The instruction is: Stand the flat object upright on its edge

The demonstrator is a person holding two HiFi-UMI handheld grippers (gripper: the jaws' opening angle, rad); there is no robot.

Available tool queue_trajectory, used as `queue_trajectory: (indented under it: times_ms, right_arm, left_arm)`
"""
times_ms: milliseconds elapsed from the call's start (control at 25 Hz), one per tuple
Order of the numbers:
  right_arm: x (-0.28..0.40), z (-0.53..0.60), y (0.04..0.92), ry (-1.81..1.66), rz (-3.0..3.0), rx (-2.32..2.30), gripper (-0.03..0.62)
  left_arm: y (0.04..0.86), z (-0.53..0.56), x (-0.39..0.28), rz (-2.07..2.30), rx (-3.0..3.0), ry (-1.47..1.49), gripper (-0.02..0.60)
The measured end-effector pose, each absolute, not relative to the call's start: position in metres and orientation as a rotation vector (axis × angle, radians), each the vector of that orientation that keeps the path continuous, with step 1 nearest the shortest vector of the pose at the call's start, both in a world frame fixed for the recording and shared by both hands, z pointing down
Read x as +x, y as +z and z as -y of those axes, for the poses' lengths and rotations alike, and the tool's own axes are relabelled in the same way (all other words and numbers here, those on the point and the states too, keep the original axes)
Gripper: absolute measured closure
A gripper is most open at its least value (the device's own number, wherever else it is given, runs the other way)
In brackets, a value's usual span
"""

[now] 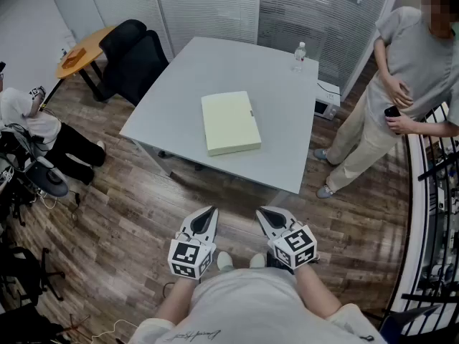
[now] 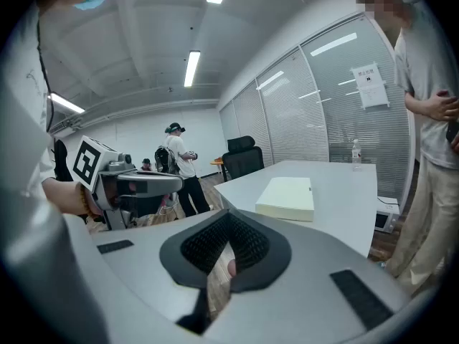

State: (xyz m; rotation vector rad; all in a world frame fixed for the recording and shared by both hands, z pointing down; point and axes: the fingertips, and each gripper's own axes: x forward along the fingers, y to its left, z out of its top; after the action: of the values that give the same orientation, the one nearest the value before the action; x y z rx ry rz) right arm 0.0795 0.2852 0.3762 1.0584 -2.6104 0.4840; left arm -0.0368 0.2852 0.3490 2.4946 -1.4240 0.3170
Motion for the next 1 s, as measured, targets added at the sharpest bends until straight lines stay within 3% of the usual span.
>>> queue_trajectory:
  times_ms: [1000]
  right_arm:
    - [0.045, -0.279, 0.362, 0.476, 2.630, 1.224, 0.569]
  left_arm:
    - [0.352, -0.278, -0.071, 1.304, 2.585, 0.285, 0.569]
